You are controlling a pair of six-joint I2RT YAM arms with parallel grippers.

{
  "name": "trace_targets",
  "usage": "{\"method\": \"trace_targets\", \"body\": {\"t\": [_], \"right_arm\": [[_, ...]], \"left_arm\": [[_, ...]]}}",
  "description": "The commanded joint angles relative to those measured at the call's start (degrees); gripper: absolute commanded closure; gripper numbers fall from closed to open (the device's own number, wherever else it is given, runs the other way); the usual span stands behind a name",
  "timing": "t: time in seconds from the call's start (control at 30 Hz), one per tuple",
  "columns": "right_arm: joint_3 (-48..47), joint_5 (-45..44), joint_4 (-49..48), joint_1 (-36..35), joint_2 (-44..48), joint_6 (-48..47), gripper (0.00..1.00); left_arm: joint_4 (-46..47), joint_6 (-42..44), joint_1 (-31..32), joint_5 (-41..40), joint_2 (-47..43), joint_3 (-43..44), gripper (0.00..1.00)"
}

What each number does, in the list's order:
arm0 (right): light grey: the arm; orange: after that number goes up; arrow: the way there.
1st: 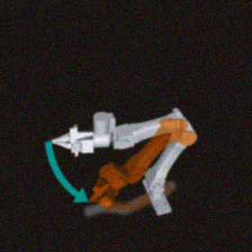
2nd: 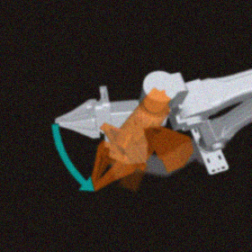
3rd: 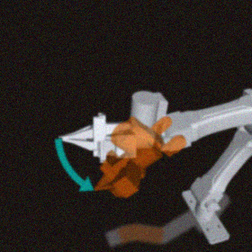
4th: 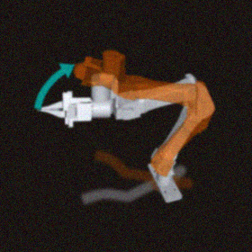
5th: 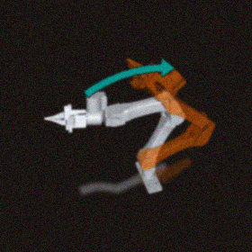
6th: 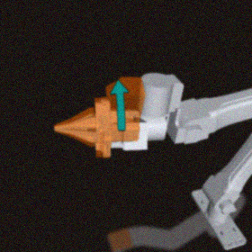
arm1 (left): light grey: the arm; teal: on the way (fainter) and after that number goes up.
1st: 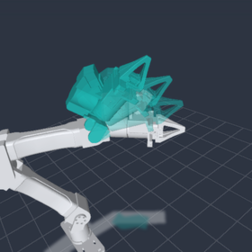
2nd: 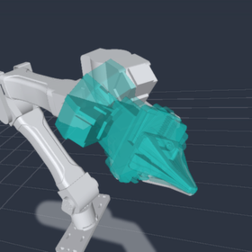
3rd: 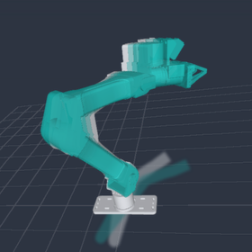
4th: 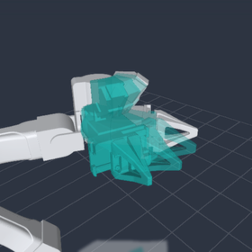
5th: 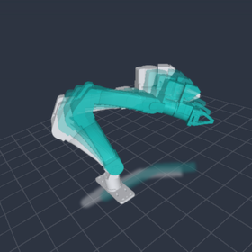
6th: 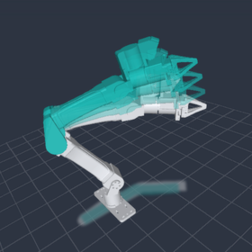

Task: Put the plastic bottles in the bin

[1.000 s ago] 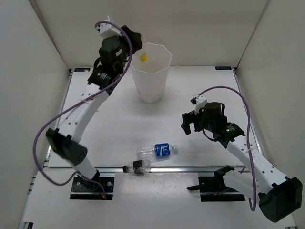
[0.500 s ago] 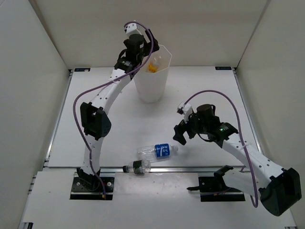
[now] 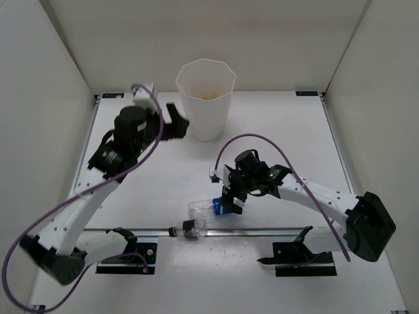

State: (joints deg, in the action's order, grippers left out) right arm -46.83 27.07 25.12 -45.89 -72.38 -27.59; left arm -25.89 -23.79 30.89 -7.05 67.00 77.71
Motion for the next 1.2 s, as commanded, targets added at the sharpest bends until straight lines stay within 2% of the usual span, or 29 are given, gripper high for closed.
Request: {"method": "trace_targets", "body": {"t": [0.0,0.07,0.13,0.23,0.33,0.4,0.43,0.5,0.53,0.6,0.67,0.73,0.8,0.9,0.97,1.07,1.17], "right_arm": [[-4.57,2.36,-1.22,-0.17,-5.03,-3.87,0.01],[-5.28,3.34,-1.74,-1.12,-8.2,-3.96,0.03],[-5.12,1.42,-2.18,-3.58,-11.72,-5.01,0.03],[-4.33,-2.7,-3.76,-7.71,-14.45,-6.42,0.03],[-2.66,-8.5,-7.35,-9.13,-16.65,-4.41,0.03],[-0.64,-10.28,-11.58,-9.05,-15.69,-2.65,0.08],[0.5,-11.24,-15.16,-9.22,-14.99,-1.07,0.15],[1.82,-13.09,-20.18,-8.43,-12.89,1.4,0.49],[2.35,-15.1,-21.33,-8.51,-11.05,2.45,0.63],[2.53,-16.69,-22.31,-8.25,-7.96,2.81,0.62],[-0.01,-17.49,-19.77,-7.11,-4.1,2.55,0.59],[-5.88,-17.31,-17.66,-5.19,-2.16,3.16,0.61],[-10.46,-16.17,-17.21,-3.43,-0.4,2.38,0.79],[-16.7,-12.31,-21.32,0.52,-0.56,-0.26,0.77],[-21.27,-9.34,-24.68,3.95,-2.4,0.87,0.8],[-34.15,-5.11,-28.55,9.84,-9.24,3.42,0.76],[-47.77,-8.78,-28.12,12.49,-18.39,5.53,0.73]], "left_arm": [[-11.89,-2.75,-2.67,7.54,-8.96,-17.36,0.02],[-13.82,-3.37,-3.21,11.77,-13.62,-24.6,0.01],[-17.86,-4.5,-1.99,9.09,-17.76,-29.27,0.02],[-22.26,-5.12,-2.32,9.77,-23.92,-32.53,0.01],[-24.2,-5.48,-4.52,13.28,-28.32,-34.47,0.02],[-25.52,-5.3,-4.62,14.34,-29.64,-35.61,0.01],[-25.79,-6.08,-3.75,13.91,-29.74,-36.31,0.02],[-25.79,-6.44,-1.9,15.13,-30.52,-38.16,0.02],[-25.44,-6.7,-1.89,15.92,-30.7,-38.42,0.01],[-25.61,-5.92,-1.45,17.76,-31.05,-39.39,0.02],[-26.57,-4.43,-1.8,19.69,-30.7,-39.56,0.01],[-27.45,-2.93,-2.15,20.32,-30.09,-39.48,0.01],[-26.67,-3.01,-1.98,20.32,-30.18,-39.92,0.01],[-25.27,-4.33,-2.59,20.32,-30.0,-40.88,0.01],[-23.43,-4.95,-3.21,22.76,-29.83,-41.24,0.02],[-20.62,-7.32,-3.12,24.01,-29.56,-42.47,0.01],[-19.55,-8.29,-3.47,23.49,-28.33,-42.12,0.01]]}}
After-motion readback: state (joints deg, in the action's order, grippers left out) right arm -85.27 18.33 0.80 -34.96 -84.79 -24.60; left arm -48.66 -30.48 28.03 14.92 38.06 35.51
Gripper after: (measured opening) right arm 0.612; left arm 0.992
